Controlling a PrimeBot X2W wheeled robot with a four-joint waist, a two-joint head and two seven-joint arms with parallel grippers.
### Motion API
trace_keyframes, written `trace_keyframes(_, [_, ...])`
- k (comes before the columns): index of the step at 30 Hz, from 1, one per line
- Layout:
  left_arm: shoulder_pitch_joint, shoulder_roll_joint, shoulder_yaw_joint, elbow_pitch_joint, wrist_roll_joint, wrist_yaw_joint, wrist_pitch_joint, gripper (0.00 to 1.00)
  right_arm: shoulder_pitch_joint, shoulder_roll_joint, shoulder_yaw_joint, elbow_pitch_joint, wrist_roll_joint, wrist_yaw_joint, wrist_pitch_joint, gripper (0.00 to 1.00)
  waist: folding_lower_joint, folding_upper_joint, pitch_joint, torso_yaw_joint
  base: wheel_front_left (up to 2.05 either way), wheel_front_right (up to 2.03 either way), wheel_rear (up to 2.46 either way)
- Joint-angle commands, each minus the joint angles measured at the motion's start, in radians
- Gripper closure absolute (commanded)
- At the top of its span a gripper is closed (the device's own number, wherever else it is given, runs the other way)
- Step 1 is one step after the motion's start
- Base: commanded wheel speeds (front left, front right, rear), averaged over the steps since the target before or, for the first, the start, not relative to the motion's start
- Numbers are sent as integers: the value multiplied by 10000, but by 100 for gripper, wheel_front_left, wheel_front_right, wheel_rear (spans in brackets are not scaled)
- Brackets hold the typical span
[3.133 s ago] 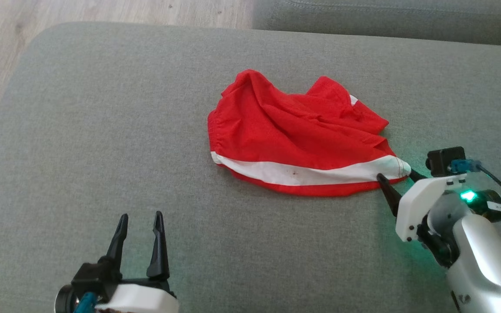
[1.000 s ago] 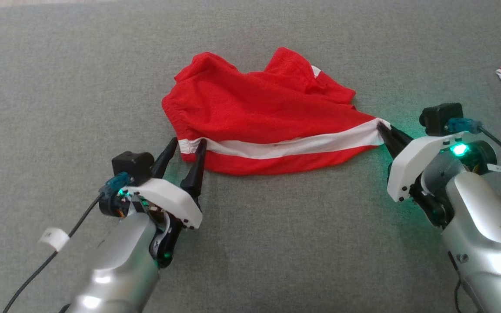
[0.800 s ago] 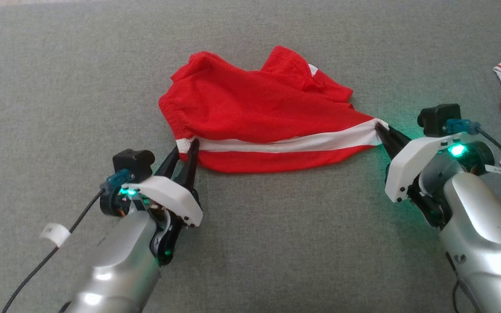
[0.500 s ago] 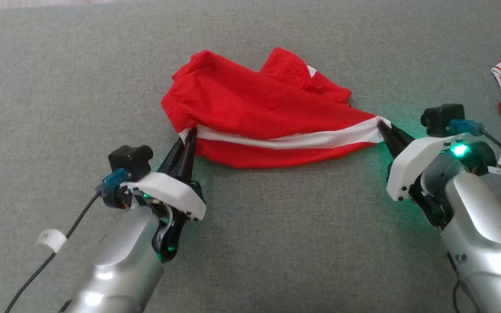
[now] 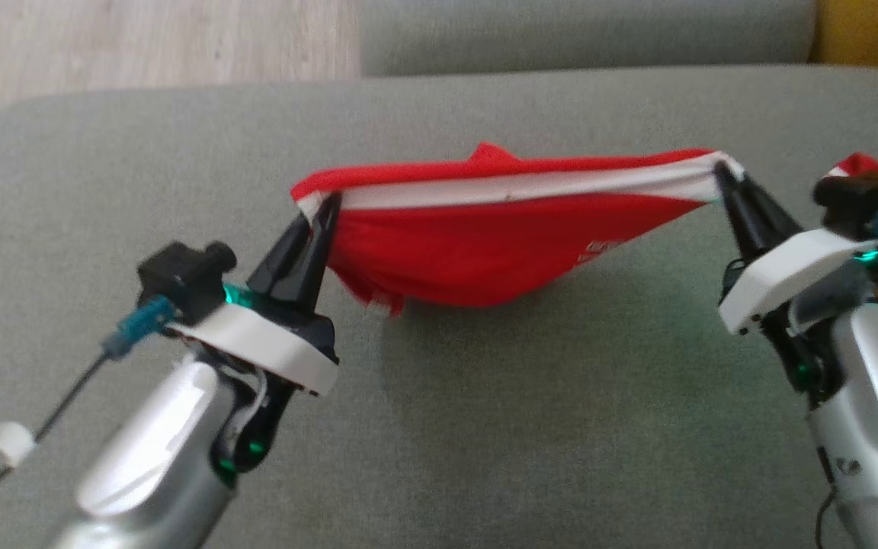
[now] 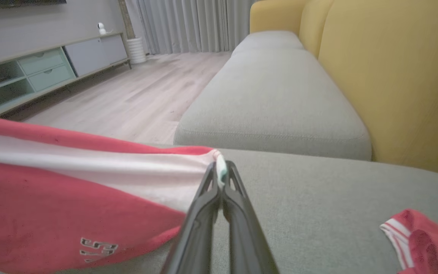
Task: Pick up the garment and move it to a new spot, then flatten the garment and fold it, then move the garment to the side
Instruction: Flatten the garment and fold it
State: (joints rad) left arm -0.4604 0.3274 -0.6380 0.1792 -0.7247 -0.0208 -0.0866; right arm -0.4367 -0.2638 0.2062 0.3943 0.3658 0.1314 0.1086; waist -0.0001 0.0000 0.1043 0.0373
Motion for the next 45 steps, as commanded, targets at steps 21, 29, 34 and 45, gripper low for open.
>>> trace_keyframes(21, [-2608, 2048, 1236, -4695, -597, 673, 3750, 100, 161, 514, -1483, -6814, -1021, -7, 2679, 100, 1, 0, -183, -814, 0, 0, 0])
trace_keyframes(29, [-4986, 1487, 1325, -1810, -293, -146, 3348, 100, -3237, 933, -1505, -4126, -1692, -7, 1483, 100, 1, 0, 650, -1301, 0, 0, 0])
trace_keyframes(34, [-6033, 942, 1495, -351, -19, -408, 2268, 100, -4379, 1596, -1577, -3107, -2213, -7, 475, 100, 1, 0, 727, -1485, 0, 0, 0])
trace_keyframes(45, [-4284, 587, 902, 1167, -433, -862, 1098, 100, -2316, 1904, -738, -2290, -1941, -7, -94, 100, 1, 0, 1024, -1574, 0, 0, 0])
